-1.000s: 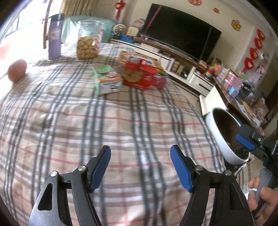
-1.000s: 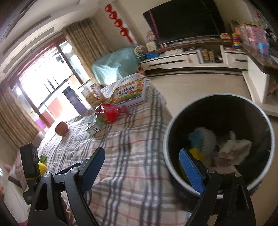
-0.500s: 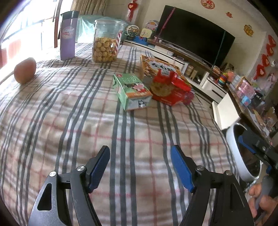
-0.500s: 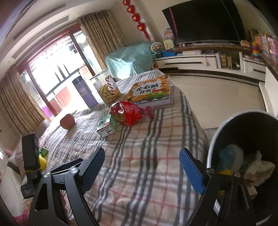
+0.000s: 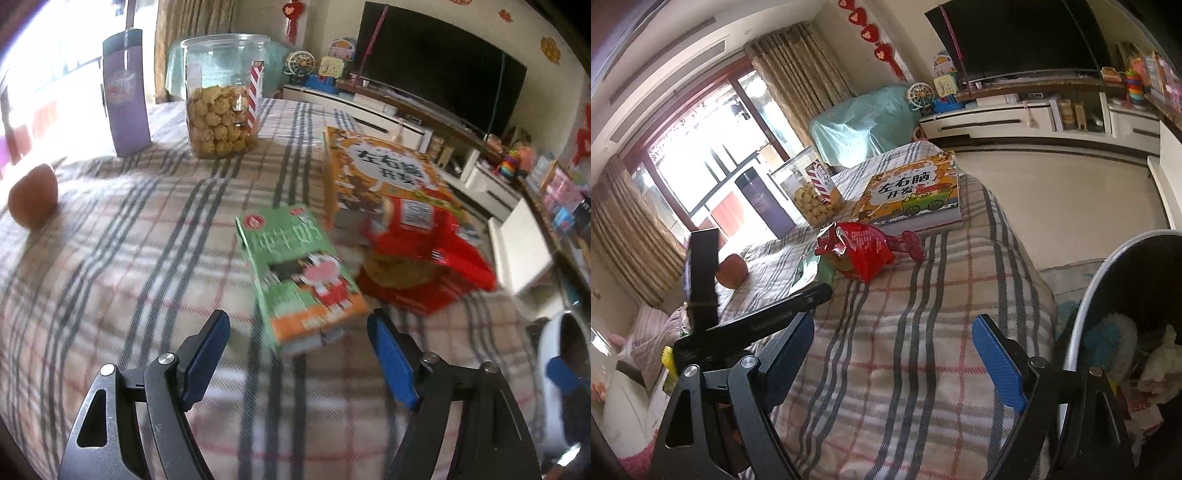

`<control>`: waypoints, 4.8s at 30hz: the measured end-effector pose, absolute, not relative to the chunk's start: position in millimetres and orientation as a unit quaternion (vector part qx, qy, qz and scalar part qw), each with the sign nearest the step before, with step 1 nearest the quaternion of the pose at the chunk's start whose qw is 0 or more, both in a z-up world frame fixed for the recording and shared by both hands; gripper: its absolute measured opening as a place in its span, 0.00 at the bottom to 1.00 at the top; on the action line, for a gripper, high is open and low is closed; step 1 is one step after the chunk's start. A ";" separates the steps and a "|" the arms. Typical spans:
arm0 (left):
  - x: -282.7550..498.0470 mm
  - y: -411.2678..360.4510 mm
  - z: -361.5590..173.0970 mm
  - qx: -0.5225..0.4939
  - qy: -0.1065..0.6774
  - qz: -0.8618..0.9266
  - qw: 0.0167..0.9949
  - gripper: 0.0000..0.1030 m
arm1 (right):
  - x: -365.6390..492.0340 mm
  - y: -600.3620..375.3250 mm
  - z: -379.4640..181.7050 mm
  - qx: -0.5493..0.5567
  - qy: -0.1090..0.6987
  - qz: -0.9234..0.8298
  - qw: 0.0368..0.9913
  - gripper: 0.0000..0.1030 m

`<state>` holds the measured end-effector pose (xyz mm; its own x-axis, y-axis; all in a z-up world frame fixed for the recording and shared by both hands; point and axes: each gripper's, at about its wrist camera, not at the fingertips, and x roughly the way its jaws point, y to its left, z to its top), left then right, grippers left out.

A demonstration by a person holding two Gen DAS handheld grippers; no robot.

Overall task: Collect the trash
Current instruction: 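Move both open tools back toward the milk carton and red bag, then grasp the green milk carton with the left tool while the right tool grasps the red snack bag, then carry the green carton and red bag with both tools toward the bin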

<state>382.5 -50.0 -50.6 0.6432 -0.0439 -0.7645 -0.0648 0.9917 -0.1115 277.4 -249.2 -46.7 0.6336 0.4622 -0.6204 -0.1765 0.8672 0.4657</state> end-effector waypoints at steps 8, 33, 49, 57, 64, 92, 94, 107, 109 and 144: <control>365.6 -24.9 -53.2 -0.074 0.418 -0.032 0.905 0.48 | 302.1 -220.5 -51.2 0.166 0.387 0.203 0.884 0.85; 267.6 18.5 -43.6 -0.084 0.414 -0.011 0.906 0.70 | 311.2 -189.1 -61.6 0.138 0.382 0.201 0.891 0.08; 255.6 -5.4 -34.8 -0.079 0.395 -0.035 0.915 0.46 | 215.6 -234.3 -52.4 0.182 0.376 0.188 0.889 0.08; 227.0 -43.6 -20.3 -0.059 0.384 -0.095 0.917 0.46 | 185.8 -263.4 -41.2 0.186 0.362 0.165 0.899 0.08; 214.5 -74.7 -13.0 -0.037 0.381 -0.138 0.914 0.46 | 167.7 -293.5 -34.4 0.197 0.350 0.142 0.905 0.08; 244.4 -174.4 -4.9 0.028 0.369 -0.244 0.897 0.46 | 134.2 -397.8 -26.9 0.229 0.319 0.039 0.919 0.08; 247.5 -181.4 -5.5 0.032 0.368 -0.246 0.896 0.46 | 134.6 -401.8 -26.9 0.228 0.320 0.034 0.919 0.08; 251.7 -203.2 -8.9 0.045 0.365 -0.251 0.895 0.46 | 136.4 -412.3 -28.8 0.227 0.324 0.025 0.918 0.08; 251.9 -205.2 -9.3 0.047 0.365 -0.252 0.895 0.46 | 137.0 -412.8 -28.3 0.226 0.323 0.025 0.919 0.08; 240.1 -191.1 -12.1 0.045 0.365 -0.243 0.898 0.46 | 139.2 -388.4 -22.2 0.220 0.327 0.063 0.917 0.08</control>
